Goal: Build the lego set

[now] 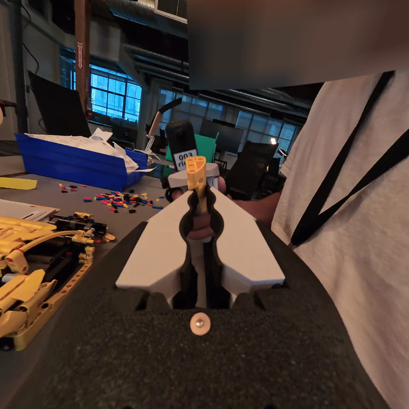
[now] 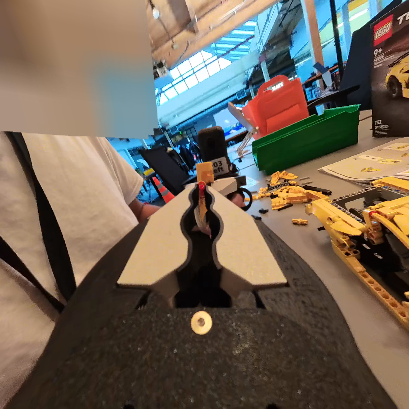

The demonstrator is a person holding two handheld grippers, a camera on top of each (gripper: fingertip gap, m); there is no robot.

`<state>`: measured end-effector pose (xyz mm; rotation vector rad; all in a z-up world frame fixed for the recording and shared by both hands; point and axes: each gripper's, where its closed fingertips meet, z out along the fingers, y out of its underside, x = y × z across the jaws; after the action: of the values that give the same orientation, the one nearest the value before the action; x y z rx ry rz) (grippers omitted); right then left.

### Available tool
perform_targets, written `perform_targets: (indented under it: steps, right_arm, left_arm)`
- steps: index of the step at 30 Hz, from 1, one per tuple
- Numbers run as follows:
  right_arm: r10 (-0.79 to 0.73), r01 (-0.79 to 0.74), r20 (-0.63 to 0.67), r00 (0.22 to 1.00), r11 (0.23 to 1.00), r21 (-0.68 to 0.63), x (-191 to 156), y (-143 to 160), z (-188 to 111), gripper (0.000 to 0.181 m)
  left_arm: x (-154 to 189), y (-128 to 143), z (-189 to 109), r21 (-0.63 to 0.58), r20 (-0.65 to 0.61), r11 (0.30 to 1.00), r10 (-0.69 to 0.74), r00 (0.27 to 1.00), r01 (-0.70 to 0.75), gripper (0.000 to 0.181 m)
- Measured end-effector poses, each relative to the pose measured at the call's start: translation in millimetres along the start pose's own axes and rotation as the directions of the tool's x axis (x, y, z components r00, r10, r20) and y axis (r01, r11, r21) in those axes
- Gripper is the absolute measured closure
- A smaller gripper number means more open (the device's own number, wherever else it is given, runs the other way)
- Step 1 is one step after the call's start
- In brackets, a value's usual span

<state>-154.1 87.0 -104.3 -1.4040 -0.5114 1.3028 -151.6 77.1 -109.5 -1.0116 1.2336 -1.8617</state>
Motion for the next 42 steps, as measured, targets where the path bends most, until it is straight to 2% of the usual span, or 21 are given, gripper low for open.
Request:
perform_targets:
  steps: [4,9,15,22,29,32,35,39,42]
  right_arm:
    - [0.078,-0.082,0.043,0.996,0.993,0.085,2,-2,0,0.180]
    - [0.068,-0.072,0.032,0.997,0.987,0.140,2,-8,7,0.180]
    - [-0.002,0.005,-0.023,1.000,0.993,0.118,6,-7,10,0.180]
    - [0.041,-0.041,0.006,0.999,0.991,0.131,4,-3,9,0.180]
    - [0.039,-0.043,0.027,0.999,0.985,0.170,1,-8,12,0.180]
    - [0.012,-0.014,0.010,1.000,0.987,0.162,0,-9,12,0.181]
    - [-0.031,0.035,-0.040,0.999,0.993,0.109,8,-4,10,0.181]
    - [-0.168,0.180,-0.174,0.970,0.982,0.055,19,-8,8,0.180]
    - [-0.331,0.344,-0.308,0.892,0.939,-0.015,24,-10,7,0.162]
  left_arm:
    - [-2,-4,-2,0.020,0.014,1.000,-0.003,1.000,0.003,0.175]
    - [-3,-12,-5,0.065,0.020,0.998,-0.012,1.000,0.011,0.175]
    - [-7,-13,-9,0.070,0.034,0.997,-0.040,0.999,0.038,0.175]
    - [-4,-10,-8,0.062,0.006,0.996,-0.068,0.998,0.067,0.175]
    - [-2,-20,-8,0.146,-0.065,0.971,-0.181,0.981,0.189,0.175]
    - [-3,-19,-7,0.145,-0.059,0.971,-0.182,0.982,0.189,0.175]
    - [-9,-14,-7,0.113,-0.008,0.980,-0.164,0.986,0.164,0.175]
    - [-19,-13,-8,0.104,0.052,0.983,-0.157,0.986,0.151,0.175]
    - [-29,-10,-12,0.099,0.111,0.983,-0.163,0.980,0.152,0.174]
